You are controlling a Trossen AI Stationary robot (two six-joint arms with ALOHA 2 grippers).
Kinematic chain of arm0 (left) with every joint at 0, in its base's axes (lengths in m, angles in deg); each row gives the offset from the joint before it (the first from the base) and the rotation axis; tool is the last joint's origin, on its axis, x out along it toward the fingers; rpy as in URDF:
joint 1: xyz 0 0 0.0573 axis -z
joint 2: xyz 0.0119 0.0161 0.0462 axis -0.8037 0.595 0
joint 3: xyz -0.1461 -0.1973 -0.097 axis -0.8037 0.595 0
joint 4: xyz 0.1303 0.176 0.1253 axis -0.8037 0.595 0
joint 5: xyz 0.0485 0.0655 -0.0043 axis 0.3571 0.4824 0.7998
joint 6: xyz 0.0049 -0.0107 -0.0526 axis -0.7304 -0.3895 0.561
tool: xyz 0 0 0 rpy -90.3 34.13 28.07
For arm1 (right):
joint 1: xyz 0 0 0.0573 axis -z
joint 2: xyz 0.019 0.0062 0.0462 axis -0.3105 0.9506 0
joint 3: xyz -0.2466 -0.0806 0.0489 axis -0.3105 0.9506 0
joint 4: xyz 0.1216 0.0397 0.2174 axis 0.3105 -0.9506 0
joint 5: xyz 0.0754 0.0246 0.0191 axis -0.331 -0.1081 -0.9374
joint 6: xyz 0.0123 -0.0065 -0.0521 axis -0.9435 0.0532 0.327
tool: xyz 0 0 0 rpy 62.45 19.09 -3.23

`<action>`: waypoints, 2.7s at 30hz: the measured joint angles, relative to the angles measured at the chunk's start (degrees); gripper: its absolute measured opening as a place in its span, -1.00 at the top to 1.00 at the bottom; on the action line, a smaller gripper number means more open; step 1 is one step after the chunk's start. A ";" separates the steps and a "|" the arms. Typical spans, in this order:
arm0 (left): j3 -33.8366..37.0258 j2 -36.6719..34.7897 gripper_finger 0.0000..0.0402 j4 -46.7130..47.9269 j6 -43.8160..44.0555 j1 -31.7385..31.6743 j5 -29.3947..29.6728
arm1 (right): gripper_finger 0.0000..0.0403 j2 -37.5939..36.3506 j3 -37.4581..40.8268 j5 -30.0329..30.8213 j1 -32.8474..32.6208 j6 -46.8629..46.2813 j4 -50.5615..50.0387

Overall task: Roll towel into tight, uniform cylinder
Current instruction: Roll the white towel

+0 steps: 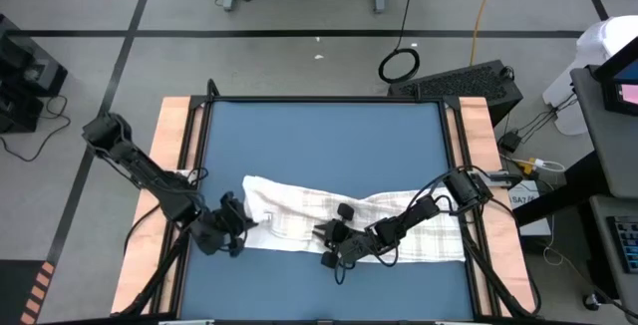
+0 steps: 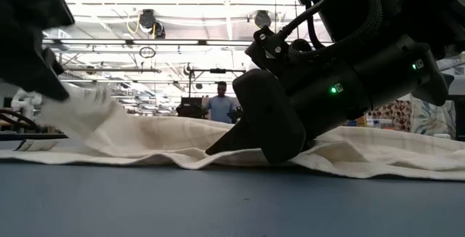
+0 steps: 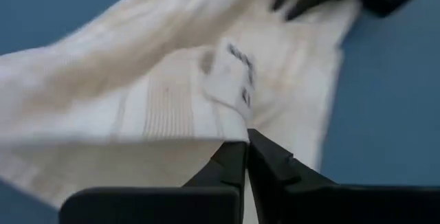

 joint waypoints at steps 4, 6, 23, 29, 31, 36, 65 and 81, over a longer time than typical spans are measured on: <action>-1.85 -3.93 0.97 -0.02 -0.90 1.62 -4.75 | 0.65 0.00 0.00 -0.15 -0.13 -0.01 0.24; -2.01 -5.91 0.98 0.13 -0.90 2.44 -7.77 | 0.65 0.00 0.00 -0.20 -0.43 0.02 0.81; -2.03 -10.21 0.95 9.03 9.66 5.20 -19.54 | 0.65 -4.92 0.20 -4.76 -3.13 5.40 -0.22; -2.03 -11.11 0.94 8.74 9.66 5.20 -22.23 | 0.65 -9.85 0.11 -4.80 -4.24 6.85 -4.35; -2.03 -12.35 0.94 8.53 9.64 5.20 -22.49 | 0.65 -12.15 0.09 -4.34 -4.59 6.69 -8.00; -2.03 -17.23 0.94 8.33 9.62 5.20 -22.51 | 0.65 -17.54 0.07 -2.82 -5.31 0.85 -24.55; -2.03 -22.82 0.93 4.33 9.68 10.52 -27.78 | 0.65 -22.43 5.97 -3.73 -14.90 -36.52 -56.28; -2.03 -22.15 0.93 3.28 11.17 14.67 -24.24 | 0.65 -22.80 6.34 -4.45 -15.24 -35.19 -54.83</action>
